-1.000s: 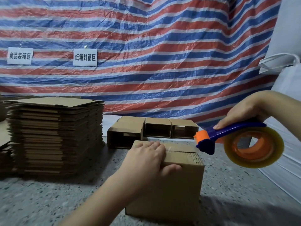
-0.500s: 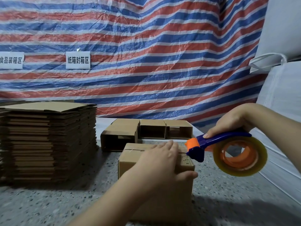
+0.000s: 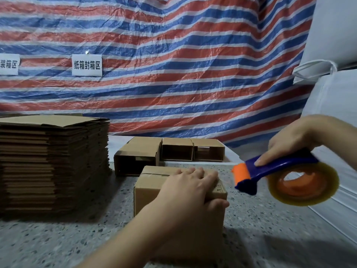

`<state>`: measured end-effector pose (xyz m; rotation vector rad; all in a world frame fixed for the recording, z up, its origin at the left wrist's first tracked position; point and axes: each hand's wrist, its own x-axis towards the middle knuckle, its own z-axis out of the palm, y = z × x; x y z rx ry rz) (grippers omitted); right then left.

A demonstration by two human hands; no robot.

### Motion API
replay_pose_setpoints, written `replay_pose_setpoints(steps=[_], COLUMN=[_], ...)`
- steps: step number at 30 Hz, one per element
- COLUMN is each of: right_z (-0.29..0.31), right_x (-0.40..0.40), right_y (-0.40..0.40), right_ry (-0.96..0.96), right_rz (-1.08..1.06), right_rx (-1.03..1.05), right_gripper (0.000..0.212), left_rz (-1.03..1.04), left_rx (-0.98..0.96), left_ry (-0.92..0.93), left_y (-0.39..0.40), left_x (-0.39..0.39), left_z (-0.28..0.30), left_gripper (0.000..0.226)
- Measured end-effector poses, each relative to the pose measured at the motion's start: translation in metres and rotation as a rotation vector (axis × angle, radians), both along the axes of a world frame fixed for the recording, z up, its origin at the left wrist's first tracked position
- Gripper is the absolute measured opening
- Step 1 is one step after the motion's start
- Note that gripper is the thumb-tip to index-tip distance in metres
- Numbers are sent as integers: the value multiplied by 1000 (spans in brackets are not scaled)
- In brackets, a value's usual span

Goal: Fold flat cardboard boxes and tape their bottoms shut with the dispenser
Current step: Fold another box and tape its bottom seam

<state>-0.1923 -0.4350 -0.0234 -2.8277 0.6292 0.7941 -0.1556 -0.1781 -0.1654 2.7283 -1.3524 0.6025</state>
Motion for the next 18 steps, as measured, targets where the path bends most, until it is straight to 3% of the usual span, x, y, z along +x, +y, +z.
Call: replay_pose_setpoints(steps=[6, 8, 13, 18], right_z=[-71, -97, -164, -222], right_x=[26, 25, 22, 22], right_y=[24, 8, -16, -17], right_ry=[102, -26, -579, -729], right_rz=[60, 75, 80, 31], right_rx=[-500, -519, -524, -465], right_gripper=[72, 72, 58, 60], left_rz=[12, 11, 20, 26], left_rx=[29, 34, 31, 34], left_ry=[10, 3, 21, 8], left_y=[0, -1, -2, -2], left_x=[-4, -4, -4, -3], left_z=[3, 3, 2, 0], left_gripper=[70, 70, 72, 73])
